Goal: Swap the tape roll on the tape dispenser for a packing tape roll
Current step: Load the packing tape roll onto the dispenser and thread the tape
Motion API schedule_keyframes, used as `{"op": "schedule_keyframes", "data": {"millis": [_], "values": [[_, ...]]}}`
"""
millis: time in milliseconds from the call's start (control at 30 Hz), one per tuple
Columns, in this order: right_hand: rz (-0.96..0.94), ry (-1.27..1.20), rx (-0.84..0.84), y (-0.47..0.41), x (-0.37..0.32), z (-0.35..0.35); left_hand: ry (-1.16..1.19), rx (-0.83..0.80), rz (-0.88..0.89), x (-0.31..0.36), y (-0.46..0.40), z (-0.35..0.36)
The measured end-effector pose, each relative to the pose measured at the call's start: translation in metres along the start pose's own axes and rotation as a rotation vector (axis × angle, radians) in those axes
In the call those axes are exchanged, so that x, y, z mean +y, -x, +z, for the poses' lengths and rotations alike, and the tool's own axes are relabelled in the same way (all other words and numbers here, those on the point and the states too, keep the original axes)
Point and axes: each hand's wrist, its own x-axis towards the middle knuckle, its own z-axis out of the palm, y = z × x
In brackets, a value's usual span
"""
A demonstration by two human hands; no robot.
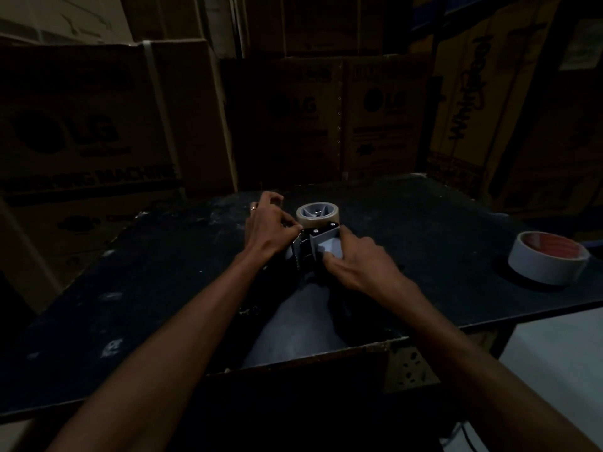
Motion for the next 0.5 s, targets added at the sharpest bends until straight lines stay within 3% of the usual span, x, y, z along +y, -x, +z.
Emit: {"op": "schedule_keyframes", "data": {"millis": [500], "values": [[-0.071, 0.111, -0.074, -0.030, 0.009, -0.011, 0.065, 0.121, -0.011, -0.008, 0.000, 0.007]]}}
